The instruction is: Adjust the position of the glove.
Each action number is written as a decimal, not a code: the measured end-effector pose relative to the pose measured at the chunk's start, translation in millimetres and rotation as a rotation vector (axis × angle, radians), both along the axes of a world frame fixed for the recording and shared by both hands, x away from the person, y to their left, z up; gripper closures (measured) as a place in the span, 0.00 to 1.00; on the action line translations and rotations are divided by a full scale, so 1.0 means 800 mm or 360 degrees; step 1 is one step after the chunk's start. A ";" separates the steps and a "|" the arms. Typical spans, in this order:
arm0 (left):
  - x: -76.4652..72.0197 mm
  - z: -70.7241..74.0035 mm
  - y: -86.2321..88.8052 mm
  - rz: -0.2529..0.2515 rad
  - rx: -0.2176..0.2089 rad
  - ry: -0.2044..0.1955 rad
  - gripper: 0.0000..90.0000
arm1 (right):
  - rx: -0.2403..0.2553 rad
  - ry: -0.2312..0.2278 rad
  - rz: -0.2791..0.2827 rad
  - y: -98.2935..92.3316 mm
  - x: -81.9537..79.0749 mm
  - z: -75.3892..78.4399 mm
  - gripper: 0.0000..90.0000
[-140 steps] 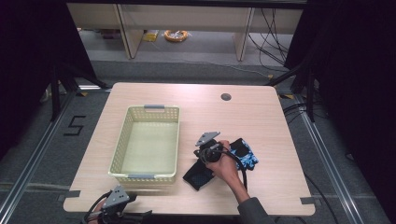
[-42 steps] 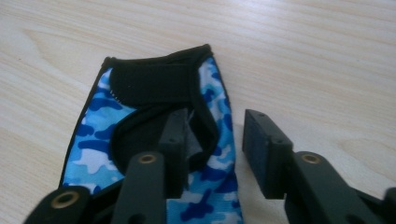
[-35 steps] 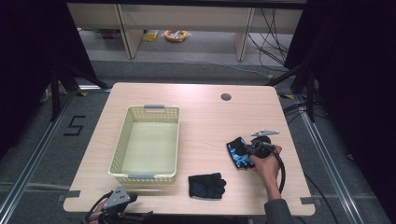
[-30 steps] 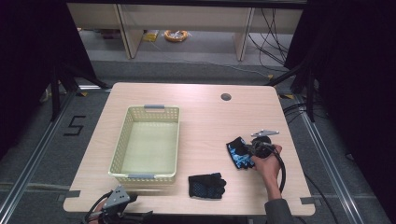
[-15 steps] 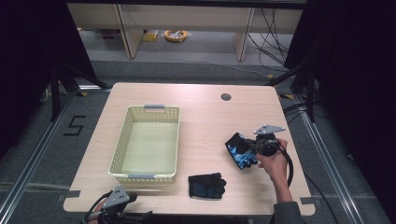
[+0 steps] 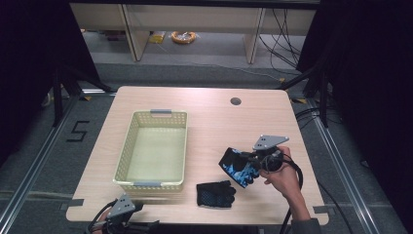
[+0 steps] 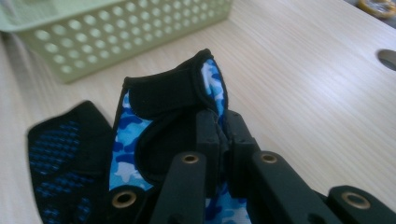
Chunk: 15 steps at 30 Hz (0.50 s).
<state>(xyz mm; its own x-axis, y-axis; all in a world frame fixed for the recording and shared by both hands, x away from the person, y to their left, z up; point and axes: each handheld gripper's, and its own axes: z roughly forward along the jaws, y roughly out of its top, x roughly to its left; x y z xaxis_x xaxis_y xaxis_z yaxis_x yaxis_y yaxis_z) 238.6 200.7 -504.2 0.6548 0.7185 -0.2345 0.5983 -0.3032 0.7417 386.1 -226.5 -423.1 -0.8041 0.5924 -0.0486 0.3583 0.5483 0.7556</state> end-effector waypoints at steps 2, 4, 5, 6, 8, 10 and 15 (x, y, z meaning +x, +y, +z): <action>0.001 0.000 0.001 -0.0007 0.0013 -0.0002 0.18 | 0.0012 0.0010 0.0032 0.003 -0.001 -0.001 0.97; 0.003 -0.001 0.002 0.0013 0.0043 -0.0011 0.17 | 0.0009 0.0004 0.0086 0.011 -0.003 -0.002 0.97; 0.001 -0.002 0.000 0.0026 -0.0006 -0.0008 0.17 | -0.0009 0.0012 0.0134 0.018 -0.005 -0.002 0.97; 0.001 -0.001 0.001 0.0020 -0.0008 -0.0012 0.17 | 0.0006 0.0008 0.0194 0.023 -0.005 -0.004 0.97; 0.001 0.000 0.002 0.0006 -0.0001 0.0003 0.17 | 0.0012 0.0022 0.0215 0.028 -0.007 -0.006 0.97; 0.001 -0.001 0.002 0.0006 0.0015 -0.0014 0.17 | -0.0005 0.0059 0.0291 0.039 -0.010 -0.010 0.97; 0.001 -0.001 0.002 0.0020 -0.0004 0.0004 0.17 | 0.0047 0.0115 0.0435 0.055 -0.013 -0.019 0.97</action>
